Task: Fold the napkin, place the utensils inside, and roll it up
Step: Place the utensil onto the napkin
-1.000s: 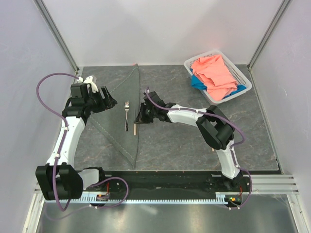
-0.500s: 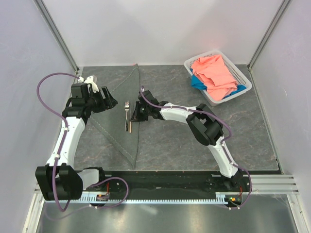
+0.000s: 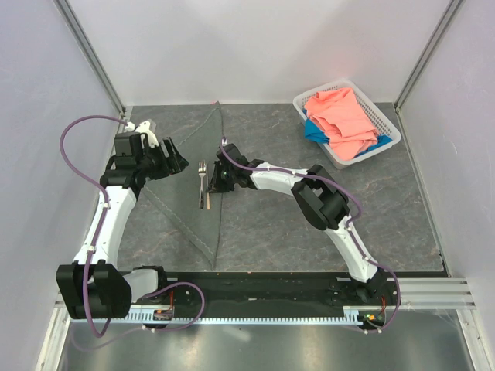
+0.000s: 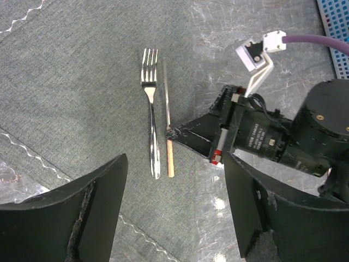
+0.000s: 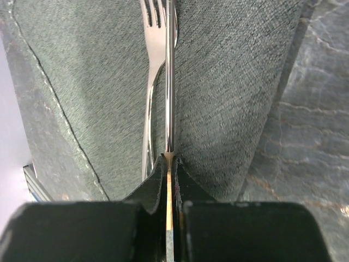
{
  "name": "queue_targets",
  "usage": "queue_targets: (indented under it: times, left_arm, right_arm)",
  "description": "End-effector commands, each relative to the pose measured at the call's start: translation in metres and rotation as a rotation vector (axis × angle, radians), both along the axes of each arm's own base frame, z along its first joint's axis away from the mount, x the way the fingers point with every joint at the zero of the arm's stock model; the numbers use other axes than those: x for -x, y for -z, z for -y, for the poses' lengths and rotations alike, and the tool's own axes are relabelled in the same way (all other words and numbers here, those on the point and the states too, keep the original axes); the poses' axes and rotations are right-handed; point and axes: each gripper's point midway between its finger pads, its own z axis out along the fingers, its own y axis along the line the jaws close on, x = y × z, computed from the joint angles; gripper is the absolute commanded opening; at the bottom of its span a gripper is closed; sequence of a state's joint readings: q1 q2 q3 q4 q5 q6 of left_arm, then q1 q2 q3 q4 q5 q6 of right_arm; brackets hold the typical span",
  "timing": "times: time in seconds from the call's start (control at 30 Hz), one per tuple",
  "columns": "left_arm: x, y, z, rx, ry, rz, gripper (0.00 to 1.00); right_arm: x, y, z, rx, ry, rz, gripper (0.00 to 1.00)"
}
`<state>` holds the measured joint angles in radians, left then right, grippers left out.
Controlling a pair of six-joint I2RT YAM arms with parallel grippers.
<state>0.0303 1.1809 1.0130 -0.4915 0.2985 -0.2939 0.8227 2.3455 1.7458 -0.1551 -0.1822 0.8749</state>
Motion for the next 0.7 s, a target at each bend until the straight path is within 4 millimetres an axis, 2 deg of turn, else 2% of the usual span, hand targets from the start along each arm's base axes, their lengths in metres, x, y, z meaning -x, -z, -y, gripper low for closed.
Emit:
queue_targets:
  times: [0.0,0.57,0.67]
  left_arm:
    - [-0.002,-0.015,0.006,0.015,0.019,0.056,0.79]
    - [-0.001,-0.015,0.008,0.008,0.025,0.054,0.79]
    - [-0.001,-0.014,0.008,0.006,0.025,0.053,0.79]
  right_arm:
    - [-0.007,0.002,-0.004,0.012,-0.004,0.018,0.0]
    - [-0.018,0.002,-0.004,0.016,0.046,0.027,0.0]
    - [-0.018,-0.001,-0.005,0.008,0.041,0.025,0.07]
